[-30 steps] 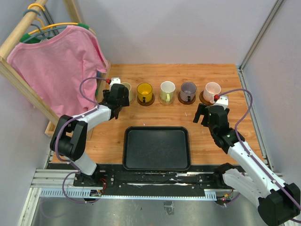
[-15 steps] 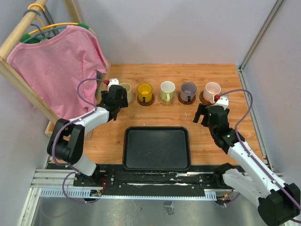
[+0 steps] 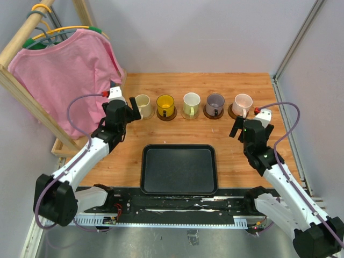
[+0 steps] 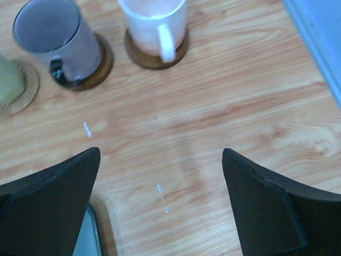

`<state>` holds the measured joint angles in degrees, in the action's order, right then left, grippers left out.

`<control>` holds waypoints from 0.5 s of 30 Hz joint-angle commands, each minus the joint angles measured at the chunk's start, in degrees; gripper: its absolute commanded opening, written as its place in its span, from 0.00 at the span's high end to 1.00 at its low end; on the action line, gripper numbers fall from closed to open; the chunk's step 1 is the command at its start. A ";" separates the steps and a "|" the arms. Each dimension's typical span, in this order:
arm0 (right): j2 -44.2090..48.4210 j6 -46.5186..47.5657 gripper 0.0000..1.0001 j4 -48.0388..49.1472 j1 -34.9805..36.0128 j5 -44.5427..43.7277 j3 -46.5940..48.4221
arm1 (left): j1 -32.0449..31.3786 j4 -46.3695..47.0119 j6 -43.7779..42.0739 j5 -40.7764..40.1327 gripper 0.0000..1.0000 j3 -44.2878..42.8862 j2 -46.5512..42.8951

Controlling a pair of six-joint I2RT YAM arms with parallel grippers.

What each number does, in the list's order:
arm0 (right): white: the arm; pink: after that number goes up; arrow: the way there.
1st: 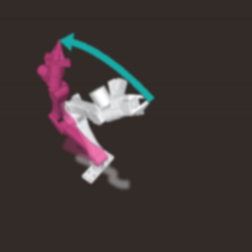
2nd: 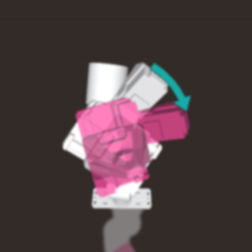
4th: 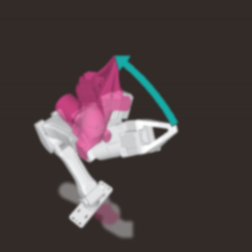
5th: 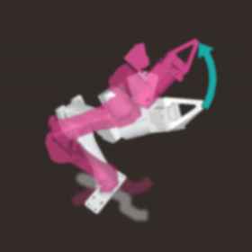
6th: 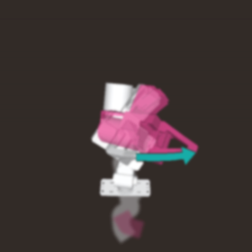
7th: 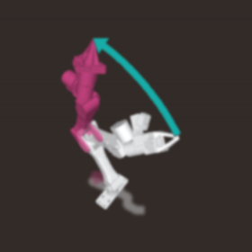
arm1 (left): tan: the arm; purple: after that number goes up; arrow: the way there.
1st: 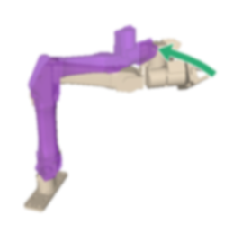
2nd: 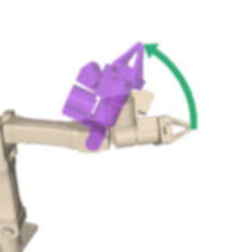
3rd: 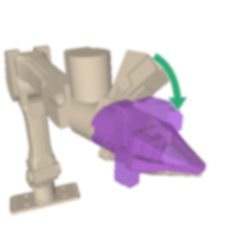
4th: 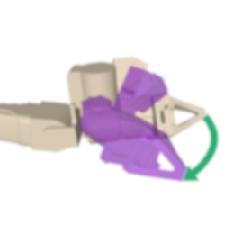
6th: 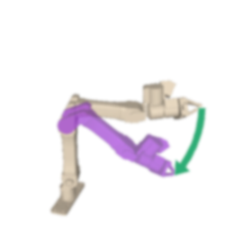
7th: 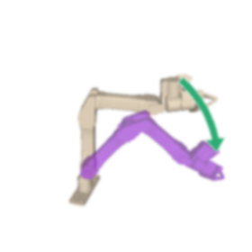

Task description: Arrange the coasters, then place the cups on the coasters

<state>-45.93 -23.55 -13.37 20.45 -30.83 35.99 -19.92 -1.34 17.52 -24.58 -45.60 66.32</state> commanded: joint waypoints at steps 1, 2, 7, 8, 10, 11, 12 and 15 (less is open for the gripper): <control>2.16 0.60 0.02 -2.52 -4.19 -6.09 2.50 | 0.52 -1.39 3.92 -2.39 0.09 3.27 -7.53; 2.43 -0.06 0.02 -3.25 -5.31 -6.31 2.92 | 0.58 -1.71 4.68 -2.26 0.08 3.82 -9.01; 4.53 -7.22 0.02 -7.18 -12.08 -5.96 2.52 | 0.53 -5.46 8.02 -3.21 0.04 5.18 -14.43; 5.52 -8.51 0.02 -7.51 -13.28 -5.79 1.89 | 0.52 -6.20 8.54 -3.46 0.02 5.37 -15.39; 8.32 -10.17 0.02 -7.31 -14.86 -6.13 0.30 | 0.54 -7.66 9.64 -3.88 0.00 5.42 -16.86; 9.40 -10.31 0.02 -7.06 -15.17 -6.50 -0.43 | 0.58 -8.15 10.05 -4.06 0.00 5.54 -17.49; 10.24 -10.09 0.02 -6.82 -15.32 -6.83 -0.88 | 0.57 -8.63 10.44 -3.98 0.00 5.66 -18.07; 10.99 -8.86 0.02 -7.07 -15.35 -7.75 -1.08 | 0.54 -9.49 10.52 -2.14 0.00 6.14 -19.30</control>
<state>-36.21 -30.96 -18.98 6.07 -35.75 35.86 -19.92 -8.73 26.09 -27.09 -40.42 48.90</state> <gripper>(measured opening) 0.984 0.993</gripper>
